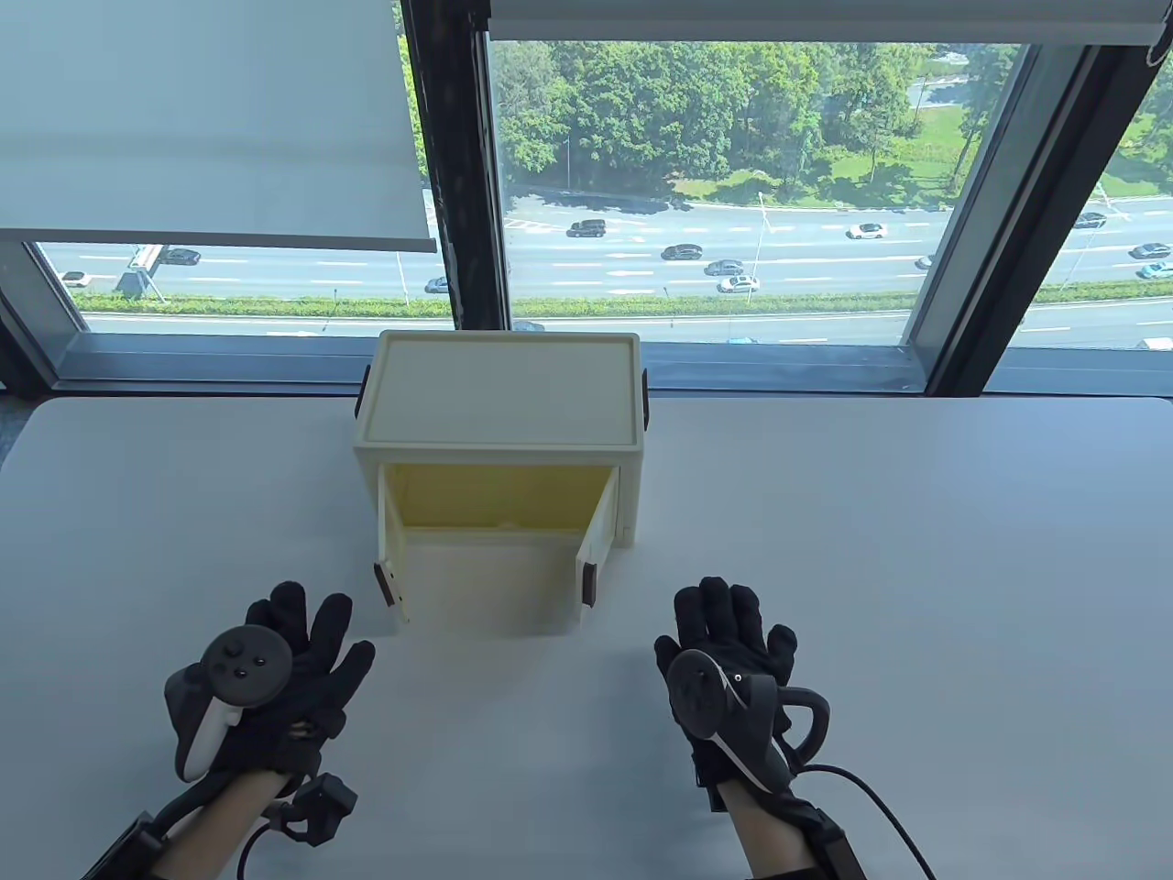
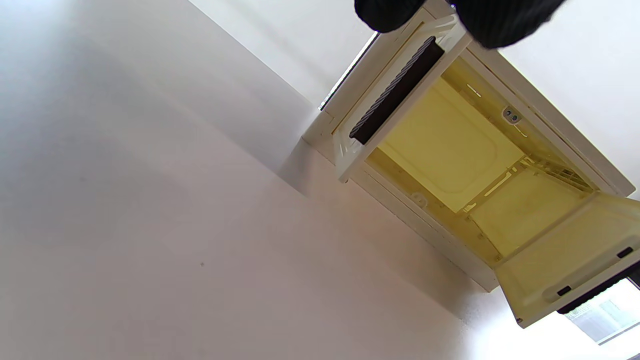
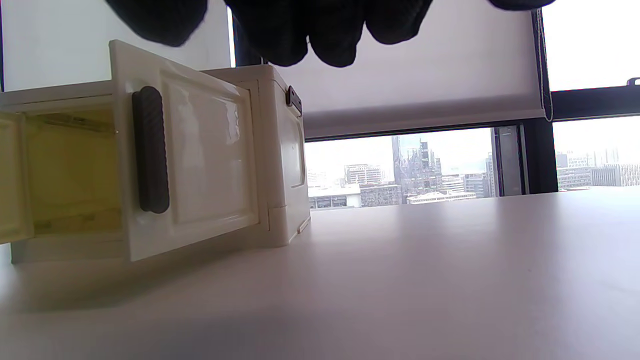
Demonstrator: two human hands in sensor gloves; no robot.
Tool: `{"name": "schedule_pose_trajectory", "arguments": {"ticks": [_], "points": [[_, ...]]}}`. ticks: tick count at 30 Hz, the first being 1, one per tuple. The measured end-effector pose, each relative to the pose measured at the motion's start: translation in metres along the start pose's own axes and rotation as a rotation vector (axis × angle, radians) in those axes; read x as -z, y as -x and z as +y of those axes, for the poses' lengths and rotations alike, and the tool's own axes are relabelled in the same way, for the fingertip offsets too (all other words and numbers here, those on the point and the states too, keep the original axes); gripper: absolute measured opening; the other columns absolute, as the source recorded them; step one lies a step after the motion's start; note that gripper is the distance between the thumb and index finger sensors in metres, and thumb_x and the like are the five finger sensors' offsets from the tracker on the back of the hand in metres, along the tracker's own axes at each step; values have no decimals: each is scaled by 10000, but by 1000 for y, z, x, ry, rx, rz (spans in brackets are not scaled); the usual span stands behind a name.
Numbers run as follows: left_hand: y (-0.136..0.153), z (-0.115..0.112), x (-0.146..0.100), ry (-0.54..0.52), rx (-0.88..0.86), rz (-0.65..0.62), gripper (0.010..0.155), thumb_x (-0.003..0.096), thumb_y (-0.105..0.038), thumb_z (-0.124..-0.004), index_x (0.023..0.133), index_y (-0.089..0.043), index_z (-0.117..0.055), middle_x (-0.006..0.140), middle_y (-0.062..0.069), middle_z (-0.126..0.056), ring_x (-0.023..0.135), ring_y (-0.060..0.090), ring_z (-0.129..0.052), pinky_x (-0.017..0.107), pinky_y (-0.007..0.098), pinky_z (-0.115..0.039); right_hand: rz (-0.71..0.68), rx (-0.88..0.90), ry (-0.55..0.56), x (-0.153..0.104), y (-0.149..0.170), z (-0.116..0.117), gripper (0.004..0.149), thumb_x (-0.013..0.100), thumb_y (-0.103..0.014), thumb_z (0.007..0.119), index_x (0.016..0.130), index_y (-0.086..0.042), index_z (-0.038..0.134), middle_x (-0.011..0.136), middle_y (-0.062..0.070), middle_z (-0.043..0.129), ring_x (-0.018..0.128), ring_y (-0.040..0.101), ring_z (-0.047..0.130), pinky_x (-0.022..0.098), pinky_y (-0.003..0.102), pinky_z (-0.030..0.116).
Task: Open cabinet door
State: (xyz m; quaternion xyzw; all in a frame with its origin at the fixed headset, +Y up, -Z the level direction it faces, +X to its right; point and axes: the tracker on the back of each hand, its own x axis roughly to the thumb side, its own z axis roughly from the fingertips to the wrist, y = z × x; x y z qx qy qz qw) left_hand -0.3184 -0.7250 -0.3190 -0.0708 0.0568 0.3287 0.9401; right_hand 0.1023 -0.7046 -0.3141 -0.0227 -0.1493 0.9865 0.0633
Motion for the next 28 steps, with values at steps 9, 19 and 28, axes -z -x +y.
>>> {"name": "schedule_pose_trajectory", "arguments": {"ticks": [9,19,28], "points": [[2,-4,0,21,16,8,711,526,-634,-575,1141,-380,-322,1127,-128,97,1071,206,148,770,586,-116,-6,-34,-50,0,15,15,662,523,-588,524,1111,-300,426,1167,43,420,1054,303,294,685,573,342],[1,-3,0,28,16,13,713,527,-636,-572,1141,-383,-315,1121,-131,107,1066,204,158,769,587,-108,2,-34,-49,1,16,14,664,523,-588,522,1112,-299,421,1167,42,412,1051,303,285,684,556,324],[0,-3,0,32,11,17,714,527,-637,-571,1141,-382,-313,1119,-132,110,1063,203,161,768,587,-107,10,-29,-61,1,17,14,665,522,-589,524,1112,-298,425,1167,45,416,1051,305,291,683,562,331]]}}
